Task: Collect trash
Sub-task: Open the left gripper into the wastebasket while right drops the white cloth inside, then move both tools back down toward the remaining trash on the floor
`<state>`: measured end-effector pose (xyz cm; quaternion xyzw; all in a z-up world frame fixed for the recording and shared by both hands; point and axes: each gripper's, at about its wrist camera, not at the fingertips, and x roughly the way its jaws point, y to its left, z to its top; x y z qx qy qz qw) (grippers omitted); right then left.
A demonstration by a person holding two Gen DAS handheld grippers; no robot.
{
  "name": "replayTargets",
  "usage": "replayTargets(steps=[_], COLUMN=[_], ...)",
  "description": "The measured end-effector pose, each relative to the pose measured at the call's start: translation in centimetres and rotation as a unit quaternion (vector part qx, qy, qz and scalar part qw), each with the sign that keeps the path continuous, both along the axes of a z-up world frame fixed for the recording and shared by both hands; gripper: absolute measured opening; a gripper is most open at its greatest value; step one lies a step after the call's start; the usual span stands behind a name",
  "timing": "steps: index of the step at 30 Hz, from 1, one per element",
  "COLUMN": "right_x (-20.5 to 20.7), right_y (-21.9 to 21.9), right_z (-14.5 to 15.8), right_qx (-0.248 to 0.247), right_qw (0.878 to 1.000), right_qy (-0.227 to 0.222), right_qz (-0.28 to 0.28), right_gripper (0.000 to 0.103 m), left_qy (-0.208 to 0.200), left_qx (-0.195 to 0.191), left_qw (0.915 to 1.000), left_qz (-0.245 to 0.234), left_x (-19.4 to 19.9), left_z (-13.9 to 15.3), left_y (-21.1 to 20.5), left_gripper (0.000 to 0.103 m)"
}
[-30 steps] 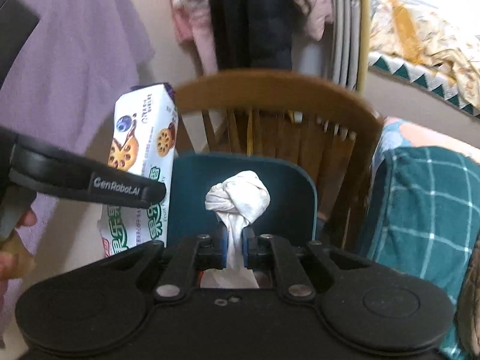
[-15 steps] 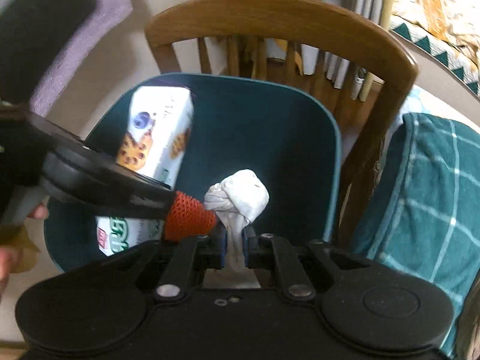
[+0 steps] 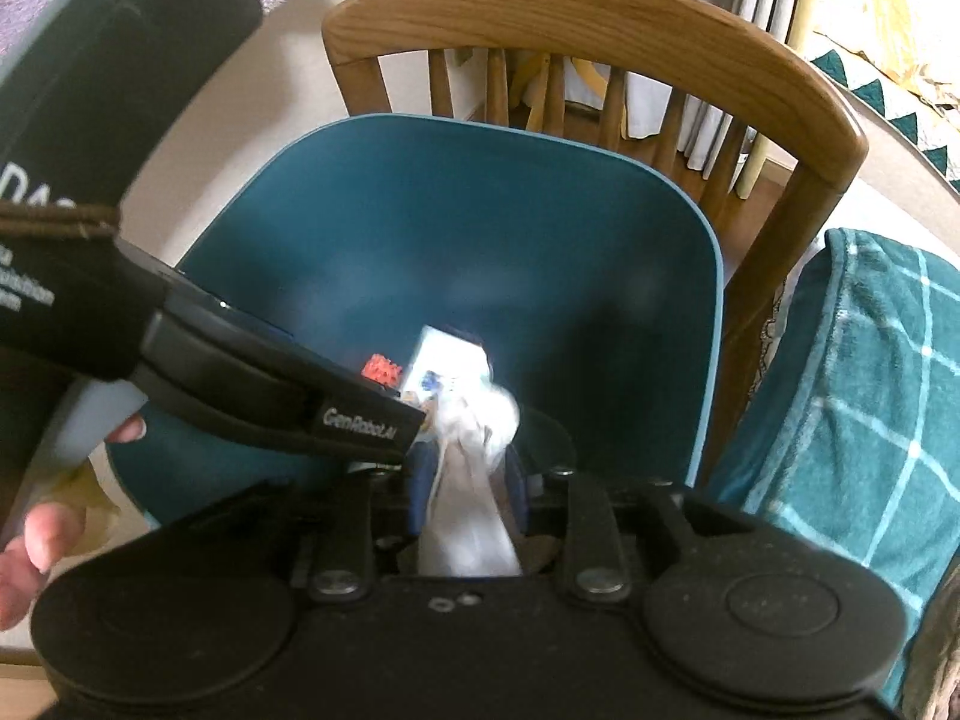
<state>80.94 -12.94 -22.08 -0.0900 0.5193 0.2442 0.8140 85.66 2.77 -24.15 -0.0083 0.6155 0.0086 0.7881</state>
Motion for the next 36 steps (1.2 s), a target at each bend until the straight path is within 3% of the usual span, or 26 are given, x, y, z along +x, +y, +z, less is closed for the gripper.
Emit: replayTargets(steps=[7,16,20,28,31,36], right_x=[-1.5,-6.6,-9.4,-16.0,-18.4,-22.3], right_y=[-0.8,-1.2,-0.9,0.4,0.8,1.2], right_z=[2.3,6.6,8.1,10.1,10.4,10.1], right_qx=[0.013,0.035,0.042,0.067,0.075,0.083], right_qw=[0.999,0.996,0.994,0.988,0.986,0.982], right_qy=[-0.026,-0.053,-0.069,-0.093,-0.098,-0.103], right_qz=[-0.021,-0.068,-0.078,-0.105,-0.114,-0.132], right_gripper=[0.038,0.050,0.057,0.074,0.078,0.089], left_qy=[-0.056,-0.124,-0.144,-0.164,-0.173,-0.186], left_qx=[-0.009,-0.011,-0.022,-0.036,-0.041,-0.032], left_qw=[0.9981,0.9897,0.9862,0.9817,0.9796,0.9764], left_qz=[-0.024,-0.070,-0.079,-0.090,-0.094,-0.104], left_x=[-3.7,-9.8,-13.0,-19.3,-21.6,-25.2], left_z=[3.7,10.0,11.8,13.4,13.6,13.3], left_y=[0.4,1.9,3.0,6.0,7.1,8.6], left_gripper=[0.058,0.058,0.065,0.066,0.075,0.076])
